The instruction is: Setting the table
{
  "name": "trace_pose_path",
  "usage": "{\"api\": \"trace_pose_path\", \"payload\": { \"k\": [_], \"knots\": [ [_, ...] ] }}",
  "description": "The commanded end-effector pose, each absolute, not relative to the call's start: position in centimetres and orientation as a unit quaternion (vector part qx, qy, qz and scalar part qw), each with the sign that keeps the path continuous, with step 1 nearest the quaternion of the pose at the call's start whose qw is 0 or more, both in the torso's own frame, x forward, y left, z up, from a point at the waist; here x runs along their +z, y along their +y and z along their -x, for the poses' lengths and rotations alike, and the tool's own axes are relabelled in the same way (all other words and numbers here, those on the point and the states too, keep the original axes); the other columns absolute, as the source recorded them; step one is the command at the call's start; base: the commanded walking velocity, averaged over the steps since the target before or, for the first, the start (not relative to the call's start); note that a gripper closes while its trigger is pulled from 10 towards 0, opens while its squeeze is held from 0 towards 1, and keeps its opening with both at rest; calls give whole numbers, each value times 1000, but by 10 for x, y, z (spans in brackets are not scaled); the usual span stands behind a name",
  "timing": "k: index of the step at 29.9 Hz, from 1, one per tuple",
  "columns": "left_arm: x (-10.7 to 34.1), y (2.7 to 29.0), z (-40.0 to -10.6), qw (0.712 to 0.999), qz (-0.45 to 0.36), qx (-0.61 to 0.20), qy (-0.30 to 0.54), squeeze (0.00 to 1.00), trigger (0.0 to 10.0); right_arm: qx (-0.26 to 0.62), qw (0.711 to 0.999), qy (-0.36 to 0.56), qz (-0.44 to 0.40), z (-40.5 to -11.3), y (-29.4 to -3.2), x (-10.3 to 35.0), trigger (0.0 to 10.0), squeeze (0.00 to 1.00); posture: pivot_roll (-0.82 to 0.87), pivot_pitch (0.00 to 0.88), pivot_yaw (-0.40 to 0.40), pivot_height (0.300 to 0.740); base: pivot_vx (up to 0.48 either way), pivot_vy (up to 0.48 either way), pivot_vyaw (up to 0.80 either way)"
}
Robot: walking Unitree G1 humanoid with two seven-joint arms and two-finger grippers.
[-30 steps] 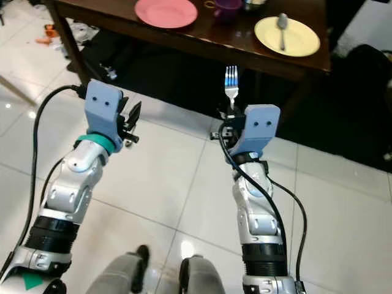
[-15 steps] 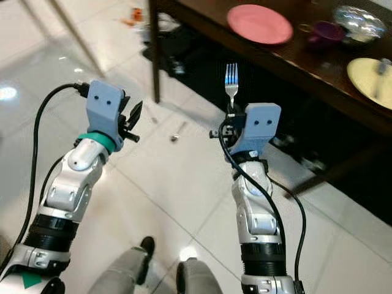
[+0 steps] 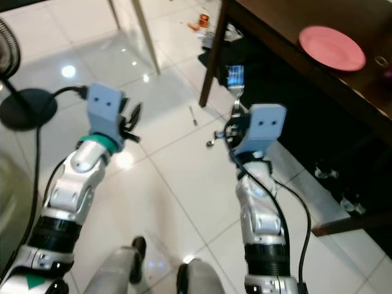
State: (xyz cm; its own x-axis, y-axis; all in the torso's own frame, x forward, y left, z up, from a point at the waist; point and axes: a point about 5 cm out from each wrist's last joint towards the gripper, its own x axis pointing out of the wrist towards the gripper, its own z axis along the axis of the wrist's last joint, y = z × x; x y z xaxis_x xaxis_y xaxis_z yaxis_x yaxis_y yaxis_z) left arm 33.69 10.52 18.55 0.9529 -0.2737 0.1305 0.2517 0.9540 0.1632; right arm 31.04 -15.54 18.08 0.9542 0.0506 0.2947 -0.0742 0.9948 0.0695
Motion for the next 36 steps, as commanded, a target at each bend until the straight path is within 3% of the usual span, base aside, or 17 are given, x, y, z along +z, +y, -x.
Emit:
{"api": "trace_pose_path", "payload": {
  "k": [1, 12, 17, 36],
  "knots": [
    [179, 102, -336, 986, -71, -137, -63, 0, 10000, 19, 990, -135, -42, -308, -162, 174, 10000, 0, 86, 115, -14, 740, 0, 0, 800],
    [183, 108, -340, 989, -69, -107, -76, 0, 10000, 22, 988, -142, -51, -308, -162, 177, 10000, 0, 84, 114, -15, 740, 0, 0, 798],
    [182, 120, -347, 994, -69, -56, -66, 0, 10000, 23, 986, -150, -67, -307, -163, 179, 10000, 0, 81, 112, -15, 740, 480, 0, 0],
    [181, 121, -349, 994, -70, -48, -67, 0, 10000, 20, 987, -149, -60, -308, -164, 179, 10000, 0, 83, 103, -15, 740, 480, 0, 0]
  ]
}}
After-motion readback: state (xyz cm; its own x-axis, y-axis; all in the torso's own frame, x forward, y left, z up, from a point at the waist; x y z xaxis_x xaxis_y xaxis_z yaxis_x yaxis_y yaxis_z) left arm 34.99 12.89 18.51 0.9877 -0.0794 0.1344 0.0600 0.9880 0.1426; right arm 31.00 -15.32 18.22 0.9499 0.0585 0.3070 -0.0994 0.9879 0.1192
